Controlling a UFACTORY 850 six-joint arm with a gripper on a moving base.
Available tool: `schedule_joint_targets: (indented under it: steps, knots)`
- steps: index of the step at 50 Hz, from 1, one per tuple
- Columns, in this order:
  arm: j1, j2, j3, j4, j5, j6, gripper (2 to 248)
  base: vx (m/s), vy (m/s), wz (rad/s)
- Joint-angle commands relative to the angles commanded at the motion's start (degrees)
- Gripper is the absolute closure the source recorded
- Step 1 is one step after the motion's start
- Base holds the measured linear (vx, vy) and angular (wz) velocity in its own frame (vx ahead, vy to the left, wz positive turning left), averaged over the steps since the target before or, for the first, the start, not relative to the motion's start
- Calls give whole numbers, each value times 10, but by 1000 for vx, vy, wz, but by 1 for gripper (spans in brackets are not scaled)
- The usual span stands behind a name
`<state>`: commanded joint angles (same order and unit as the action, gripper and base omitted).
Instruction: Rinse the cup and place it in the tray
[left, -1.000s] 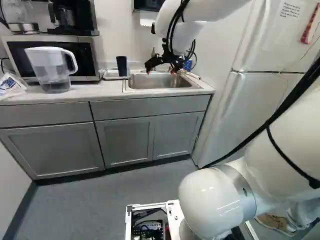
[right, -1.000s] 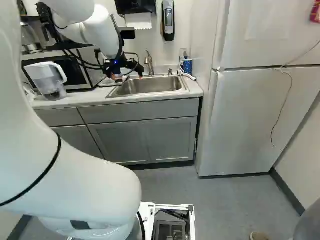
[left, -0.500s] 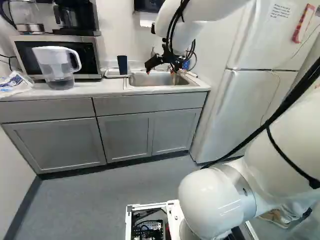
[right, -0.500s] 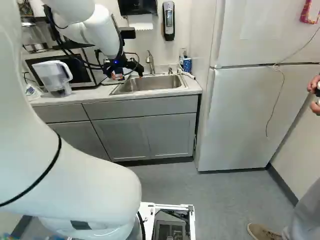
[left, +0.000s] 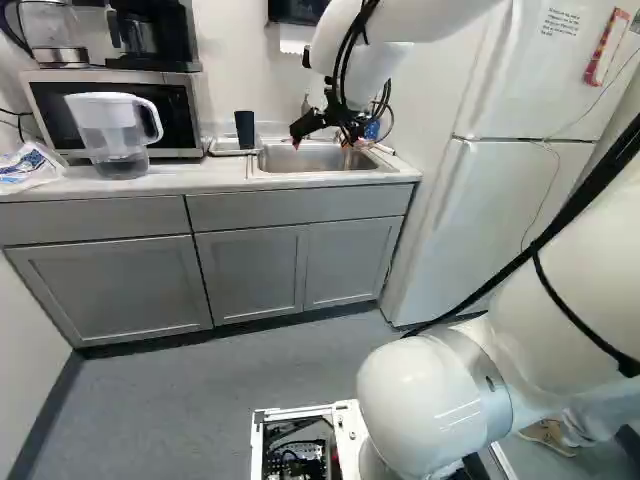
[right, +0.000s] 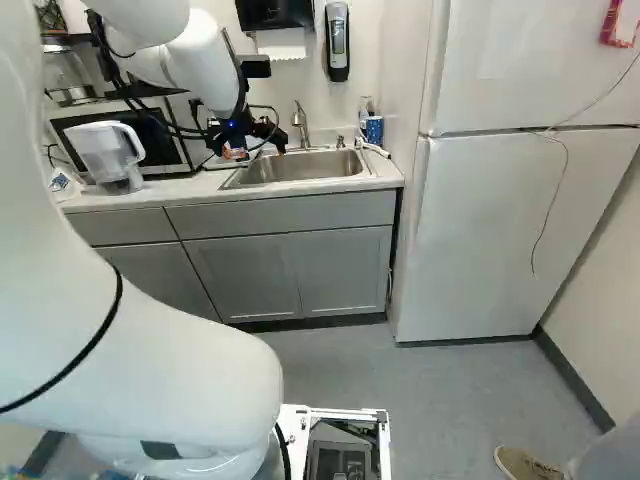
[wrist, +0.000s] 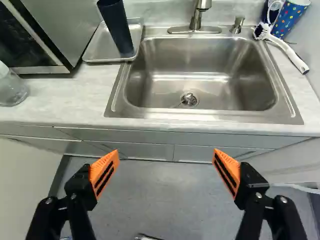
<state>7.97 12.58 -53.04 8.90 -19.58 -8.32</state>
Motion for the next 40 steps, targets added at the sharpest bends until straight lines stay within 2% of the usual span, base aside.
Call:
schedule_joint_targets:
  steps: [20,40]
  knots:
    - [-3,1,16,-3,23,3,3,0,0,0]
    - [-8,3,49,-9,71,9,3,0,0,0]
